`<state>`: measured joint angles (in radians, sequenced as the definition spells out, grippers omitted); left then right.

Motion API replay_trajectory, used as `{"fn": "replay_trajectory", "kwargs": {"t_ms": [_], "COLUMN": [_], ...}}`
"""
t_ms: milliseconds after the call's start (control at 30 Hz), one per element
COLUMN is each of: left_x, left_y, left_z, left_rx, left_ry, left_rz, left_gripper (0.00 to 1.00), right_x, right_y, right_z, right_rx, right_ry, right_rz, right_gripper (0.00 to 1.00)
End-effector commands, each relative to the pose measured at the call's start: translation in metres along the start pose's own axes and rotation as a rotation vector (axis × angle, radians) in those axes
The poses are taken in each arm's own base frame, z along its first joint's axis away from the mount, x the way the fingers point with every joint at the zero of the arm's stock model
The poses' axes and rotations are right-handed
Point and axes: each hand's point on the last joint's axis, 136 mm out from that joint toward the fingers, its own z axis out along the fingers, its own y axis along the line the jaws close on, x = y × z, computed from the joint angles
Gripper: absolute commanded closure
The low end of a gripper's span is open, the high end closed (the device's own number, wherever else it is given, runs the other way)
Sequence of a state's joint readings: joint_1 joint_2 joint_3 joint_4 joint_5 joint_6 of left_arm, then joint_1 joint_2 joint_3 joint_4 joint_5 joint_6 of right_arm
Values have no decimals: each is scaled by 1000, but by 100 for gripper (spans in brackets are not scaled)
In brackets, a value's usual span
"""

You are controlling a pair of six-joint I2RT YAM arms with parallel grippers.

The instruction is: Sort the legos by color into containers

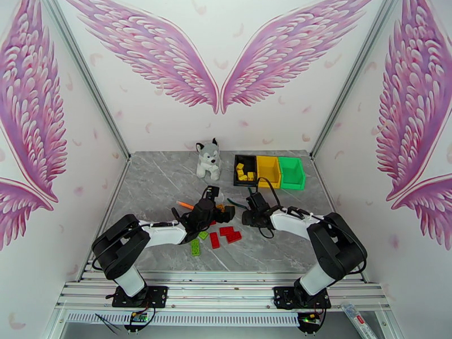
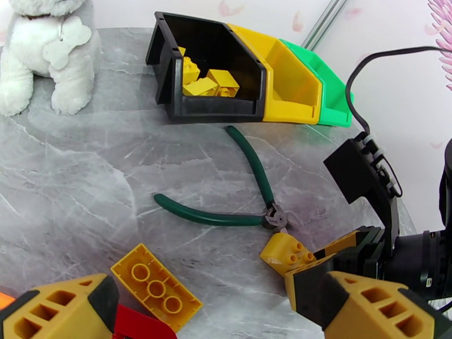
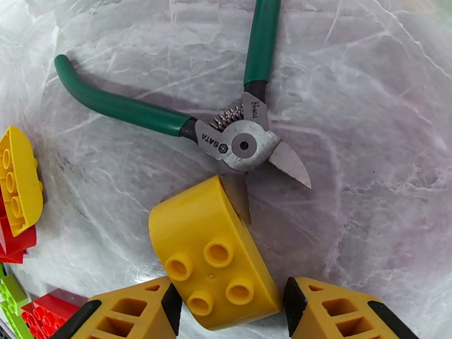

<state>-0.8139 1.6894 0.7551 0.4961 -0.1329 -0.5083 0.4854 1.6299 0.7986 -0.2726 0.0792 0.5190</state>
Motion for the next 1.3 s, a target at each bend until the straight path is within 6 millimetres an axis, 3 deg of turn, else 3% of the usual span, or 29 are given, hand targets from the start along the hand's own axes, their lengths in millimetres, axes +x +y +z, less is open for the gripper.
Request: {"fn": "replay_trajectory", "kwargs": {"t_ms": [0, 133, 367, 600, 867, 1100, 1267], "left_x": [2, 4, 7, 1, -23, -53, -58], "left_y": [3, 5, 15, 27, 20, 31, 46], "left_z": [0, 4, 9, 16, 38, 37, 24], "left_rx": [-21, -30, -37, -12, 32, -53, -124], "left_ry": [3, 12, 22, 24, 21, -4, -8], "left_rz": [8, 5, -23, -81, -84, -30, 0], "left_gripper": [1, 1, 1, 1, 1, 1, 1], "right_x": [0, -2, 0, -13, -68, -139, -184], "right_y": [6, 14, 30, 40, 40, 45, 46], "right_z": [16, 15, 10, -16, -44, -40, -24], "right_rx": [-12, -38, -85, -147, -134, -127, -98], "right_ry": [10, 7, 11, -59, -214, -303, -318], "right_rz": [-24, -41, -56, -27, 27, 74, 96], "right_gripper": [51, 61, 66, 68, 68, 68, 67]}}
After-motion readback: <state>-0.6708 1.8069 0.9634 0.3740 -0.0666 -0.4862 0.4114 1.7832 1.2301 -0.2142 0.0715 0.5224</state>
